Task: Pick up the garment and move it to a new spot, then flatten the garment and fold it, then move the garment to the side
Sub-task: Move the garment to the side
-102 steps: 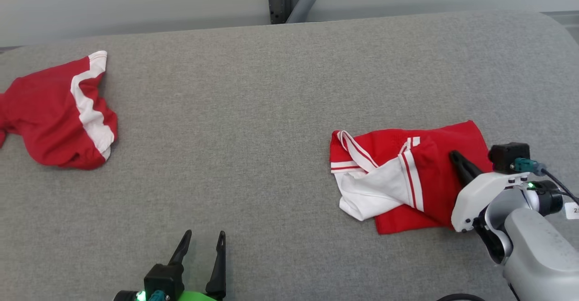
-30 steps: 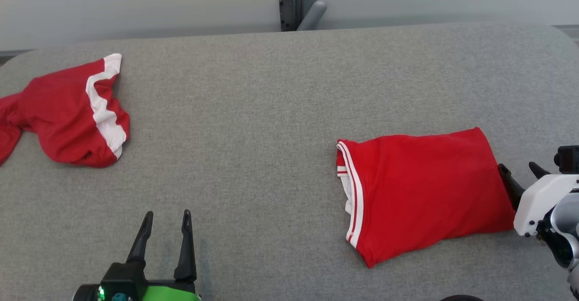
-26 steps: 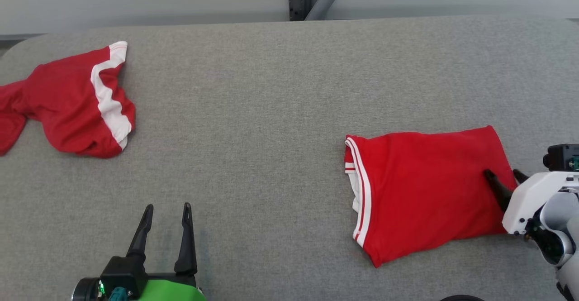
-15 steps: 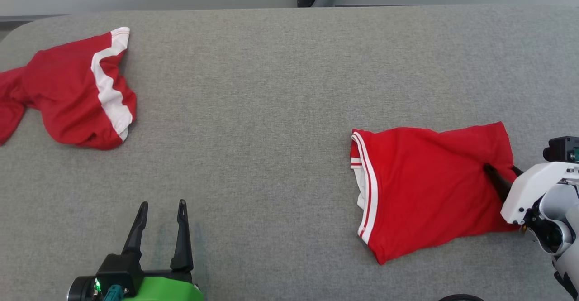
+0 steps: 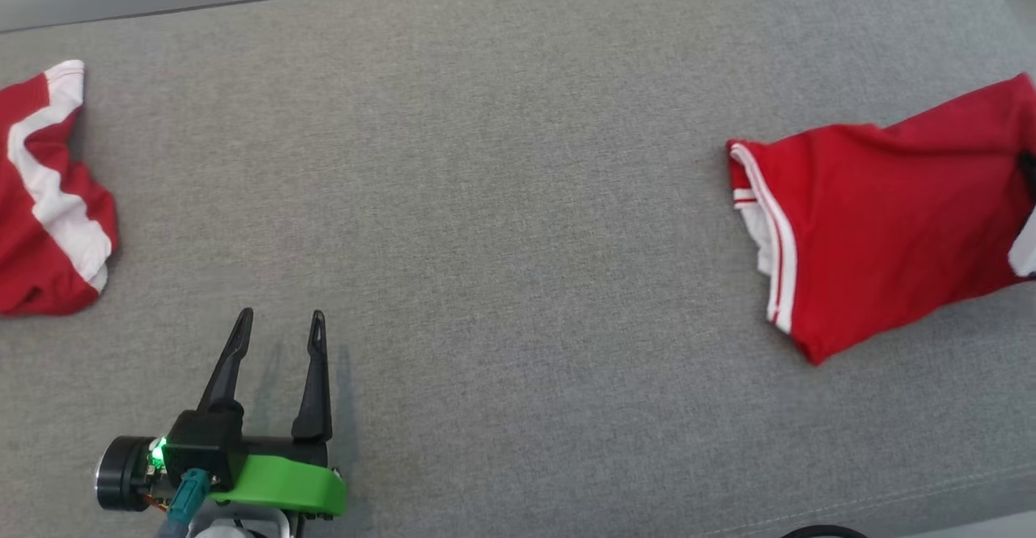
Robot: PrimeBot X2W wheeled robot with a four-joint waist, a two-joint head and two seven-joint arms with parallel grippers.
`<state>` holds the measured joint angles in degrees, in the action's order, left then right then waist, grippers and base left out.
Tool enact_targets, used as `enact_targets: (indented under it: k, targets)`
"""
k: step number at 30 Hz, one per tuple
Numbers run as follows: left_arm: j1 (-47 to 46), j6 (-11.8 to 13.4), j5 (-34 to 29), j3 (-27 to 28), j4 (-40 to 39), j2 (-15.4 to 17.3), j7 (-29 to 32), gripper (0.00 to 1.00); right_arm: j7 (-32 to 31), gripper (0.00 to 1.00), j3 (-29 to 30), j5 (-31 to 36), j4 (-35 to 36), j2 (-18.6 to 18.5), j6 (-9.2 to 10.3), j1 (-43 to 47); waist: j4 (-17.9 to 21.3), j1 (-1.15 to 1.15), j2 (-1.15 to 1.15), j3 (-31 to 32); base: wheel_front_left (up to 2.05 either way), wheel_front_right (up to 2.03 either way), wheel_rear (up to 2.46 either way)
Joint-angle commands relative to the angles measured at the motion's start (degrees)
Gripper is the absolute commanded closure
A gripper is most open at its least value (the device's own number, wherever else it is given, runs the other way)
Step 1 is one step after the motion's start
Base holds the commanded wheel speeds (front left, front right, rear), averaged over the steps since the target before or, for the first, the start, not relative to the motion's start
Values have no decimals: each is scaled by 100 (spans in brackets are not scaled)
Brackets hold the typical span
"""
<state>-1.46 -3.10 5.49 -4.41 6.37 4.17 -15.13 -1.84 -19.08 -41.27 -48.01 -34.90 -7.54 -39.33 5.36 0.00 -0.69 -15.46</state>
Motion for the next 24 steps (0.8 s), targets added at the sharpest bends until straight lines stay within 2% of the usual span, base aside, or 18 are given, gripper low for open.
enact_targets:
  k: [1, 6, 7, 8, 10, 12, 15, 19, 23, 24]
  targets:
    - [-97, -51, -59, -8, 34, 41, 1, 0, 151, 100, 83, 95, -160, -48, 10, -187, 235, 0, 69, -227, 0, 0, 0]
    - [-90, -99, -133, -34, 107, 72, 1, 0, 788, 100, 429, 462, -968, -110, 10, -688, 207, 0, 69, -174, 0, 0, 0]
    - [-58, -96, -147, -32, 117, 66, 0, 0, 883, 81, 462, 591, -1139, -116, 10, -767, 191, 0, 69, -158, 0, 0, 0]
    - [-28, -84, -144, -24, 125, 55, 1, 0, 963, 1, 452, 739, -1293, -131, 10, -836, 174, 0, 69, -144, 0, 0, 0]
    - [18, -75, -119, -26, 133, 26, 1, 0, 1228, 0, 380, 1086, -1510, -192, 10, -963, 116, 0, 69, -106, 0, 0, 0]
    - [102, -35, -122, -7, 154, 5, 1, 0, 1507, 0, 487, 1245, -1582, -100, 9, -1052, 88, 0, 69, -18, 0, 0, 0]
    - [263, -3, -76, -2, 219, -34, 1, 0, 1695, 0, 581, 1614, -1322, -94, 10, -998, 43, 0, 69, 222, 0, 0, 0]
    - [445, 53, 35, 40, 200, -63, 1, 0, 1698, 0, 1241, 2176, 300, 82, 10, -382, -67, 0, 69, 599, 0, 0, 0]
    - [610, 133, 114, 55, 190, -93, 1, 0, 1701, 0, 2050, 2816, 2346, 693, 9, 903, -239, 0, 69, 1042, 0, 0, 0]
    - [667, 160, 148, 62, 187, -100, 1, 0, 1700, 0, 2196, 2893, 2787, 941, 10, 1288, -275, 0, 69, 1137, 0, 0, 0]
